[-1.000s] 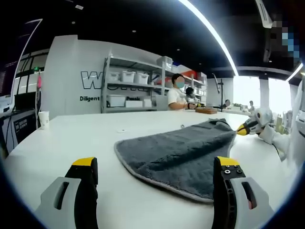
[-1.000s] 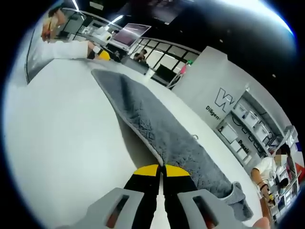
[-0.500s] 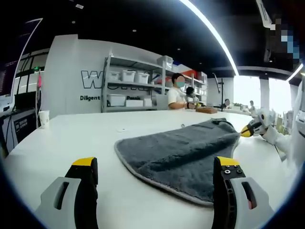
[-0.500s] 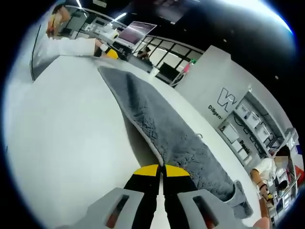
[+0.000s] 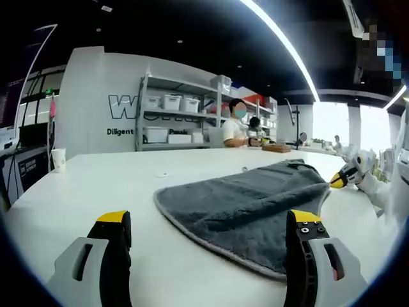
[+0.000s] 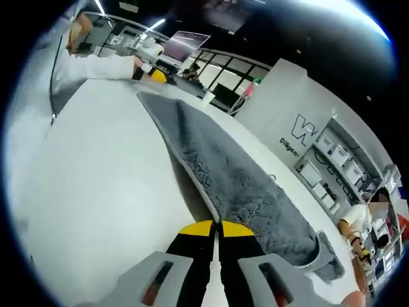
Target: Open the folded towel by lifting each exposed corner and separating the folded layers until the towel lies flat within the target outline without major curled edges
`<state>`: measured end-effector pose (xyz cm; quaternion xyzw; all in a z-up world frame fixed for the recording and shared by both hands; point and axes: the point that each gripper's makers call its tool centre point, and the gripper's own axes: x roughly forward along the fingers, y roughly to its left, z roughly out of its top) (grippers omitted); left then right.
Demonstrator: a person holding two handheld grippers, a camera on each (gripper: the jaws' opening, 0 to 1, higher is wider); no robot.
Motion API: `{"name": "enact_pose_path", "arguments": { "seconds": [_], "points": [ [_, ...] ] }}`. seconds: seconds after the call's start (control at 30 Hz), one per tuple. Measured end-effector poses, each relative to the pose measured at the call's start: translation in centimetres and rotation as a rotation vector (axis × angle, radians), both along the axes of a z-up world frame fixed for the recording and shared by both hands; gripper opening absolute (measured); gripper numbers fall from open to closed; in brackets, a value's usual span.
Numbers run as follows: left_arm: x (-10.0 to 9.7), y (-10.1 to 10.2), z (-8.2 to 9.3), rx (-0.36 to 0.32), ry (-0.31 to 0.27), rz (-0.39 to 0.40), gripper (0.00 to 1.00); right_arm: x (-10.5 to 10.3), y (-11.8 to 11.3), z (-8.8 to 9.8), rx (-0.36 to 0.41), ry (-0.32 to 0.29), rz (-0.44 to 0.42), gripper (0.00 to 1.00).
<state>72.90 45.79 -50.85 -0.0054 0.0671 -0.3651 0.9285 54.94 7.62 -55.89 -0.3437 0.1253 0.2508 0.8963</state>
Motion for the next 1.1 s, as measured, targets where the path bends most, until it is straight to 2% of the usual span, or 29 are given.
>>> {"name": "enact_pose_path", "arguments": {
  "seconds": [0.43, 0.67, 0.77, 0.87, 0.9, 0.97, 1.0, 1.07, 1.1],
  "points": [
    [0.1, 0.0, -0.3, 0.001, 0.011, 0.0, 1.0, -2.0, 0.4, -0.2, -0.027, -0.022, -0.028, 0.0],
    [0.1, 0.0, -0.3, 0.0, 0.013, -0.001, 1.0, -1.8, 0.3, -0.2, -0.013, -0.014, -0.033, 0.0],
    [0.1, 0.0, -0.3, 0.001, 0.013, 0.001, 1.0, -2.0, 0.3, -0.3, 0.079, 0.033, -0.033, 0.0],
    [0.1, 0.0, -0.3, 0.001, 0.014, 0.001, 1.0, -2.1, 0.2, 0.5, 0.204, 0.031, -0.027, 0.0],
    [0.1, 0.0, -0.3, 0.0, 0.013, 0.0, 1.0, -2.1, -0.2, 1.0, 0.272, 0.037, -0.037, 0.0],
    [0.1, 0.0, -0.3, 0.001, 0.013, 0.0, 1.0, -2.2, -1.0, 1.6, 0.399, 0.063, -0.081, 0.09],
    [0.1, 0.0, -0.3, 0.001, 0.013, 0.0, 1.0, -2.2, -1.1, 1.7, 0.42, 0.068, -0.089, 0.14],
    [0.0, -0.1, -0.2, -0.003, 0.013, -0.003, 1.0, -2.2, -2.4, 2.4, 0.577, 0.092, -0.141, 0.23],
    [0.0, -0.1, -0.2, -0.005, 0.014, -0.005, 1.0, -2.1, -2.7, 2.7, 0.61, 0.092, -0.149, 0.26]
  ]
}}
